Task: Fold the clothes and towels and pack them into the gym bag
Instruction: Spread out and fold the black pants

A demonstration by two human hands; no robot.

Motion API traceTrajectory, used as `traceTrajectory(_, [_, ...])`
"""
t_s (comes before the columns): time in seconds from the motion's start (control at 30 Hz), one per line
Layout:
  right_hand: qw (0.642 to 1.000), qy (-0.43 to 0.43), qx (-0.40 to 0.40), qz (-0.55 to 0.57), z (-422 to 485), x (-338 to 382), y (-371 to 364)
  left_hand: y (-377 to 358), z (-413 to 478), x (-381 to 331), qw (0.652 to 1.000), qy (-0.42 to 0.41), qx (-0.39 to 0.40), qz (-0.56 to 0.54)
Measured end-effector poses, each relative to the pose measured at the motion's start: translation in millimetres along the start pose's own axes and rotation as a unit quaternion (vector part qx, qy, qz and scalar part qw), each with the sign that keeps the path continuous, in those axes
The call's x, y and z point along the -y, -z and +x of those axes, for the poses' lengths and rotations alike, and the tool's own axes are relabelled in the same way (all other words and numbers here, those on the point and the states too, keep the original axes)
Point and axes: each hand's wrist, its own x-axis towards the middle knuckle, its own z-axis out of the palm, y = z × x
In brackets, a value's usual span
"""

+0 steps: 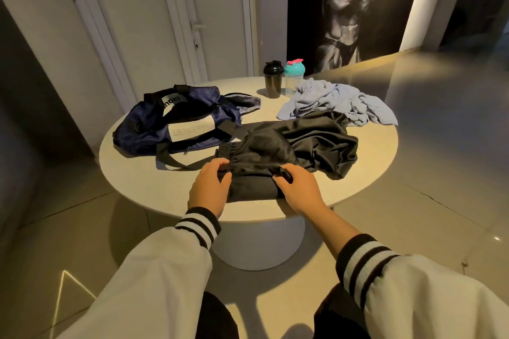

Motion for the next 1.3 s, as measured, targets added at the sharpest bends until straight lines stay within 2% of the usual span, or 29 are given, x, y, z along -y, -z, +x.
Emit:
traceTrajectory(0.1, [0.999, -0.004, 0.007, -0.04, 2.3, 0.4, -9.1, -8.9, -7.0, 1.1, 0.971, -0.151, -0.068, 0.175])
traceTrajectory(0.17, [0.999, -0.002, -0.012, -0.04, 2.8, -1.0, -10.4, -13.0, -9.6, 1.3, 0.949, -0.233, -0.02, 0.209])
traceTrajectory(0.2, [0.999, 0.002, -0.028, -0.038, 2.6, -2.1, -10.2, -14.2, -9.0, 2.4, 0.948, -0.235, 0.029, 0.211])
traceTrajectory(0.27, [0.998, 0.018, -0.059, -0.025, 0.7, -4.3, -9.6, -14.3, -4.5, 5.5, 0.954, -0.188, 0.114, 0.204])
traceTrajectory(0.37, [0.99, 0.084, -0.109, -0.01, -7.5, -4.0, -10.2, -12.2, 1.3, 5.7, 0.948, -0.15, 0.177, 0.22])
traceTrajectory(0.47, [0.983, 0.154, -0.093, -0.038, -12.5, -9.9, -9.7, -12.2, 0.4, 2.5, 0.94, -0.146, 0.188, 0.243])
traceTrajectory(0.53, [0.988, 0.145, -0.023, -0.055, -13.3, -13.0, -4.4, -11.8, -3.1, 2.0, 0.938, -0.145, 0.188, 0.253])
traceTrajectory(0.63, [0.982, 0.111, 0.071, -0.137, -15.1, -12.4, 0.9, -6.3, -12.1, 2.3, 0.932, -0.155, 0.19, 0.268])
traceTrajectory(0.83, [0.972, 0.106, 0.093, -0.19, -27.3, -0.8, 5.7, 10.9, -29.1, -0.6, 0.921, -0.162, 0.225, 0.273])
traceTrajectory(0.97, [0.986, 0.102, 0.067, -0.116, -41.6, 3.3, 17.7, 21.4, -45.5, -3.0, 0.908, -0.181, 0.257, 0.278])
traceTrajectory(1.03, [0.993, 0.084, 0.053, -0.068, -48.8, 7.1, 25.1, 25.3, -51.2, -2.3, 0.92, -0.189, 0.241, 0.243])
traceTrajectory(1.1, [0.996, 0.074, 0.035, -0.035, -53.8, 10.9, 33.2, 31.6, -51.8, -1.4, 0.947, -0.175, 0.224, 0.153])
traceTrajectory(1.2, [0.997, 0.056, 0.02, 0.056, -59.3, 15.3, 44.4, 47.2, -49.7, -9.2, 0.976, -0.102, 0.195, 0.001])
traceTrajectory(1.3, [0.989, 0.049, 0.051, 0.127, -57.2, 17.5, 48.8, 54.5, -44.9, -19.4, 0.987, -0.037, 0.13, -0.086])
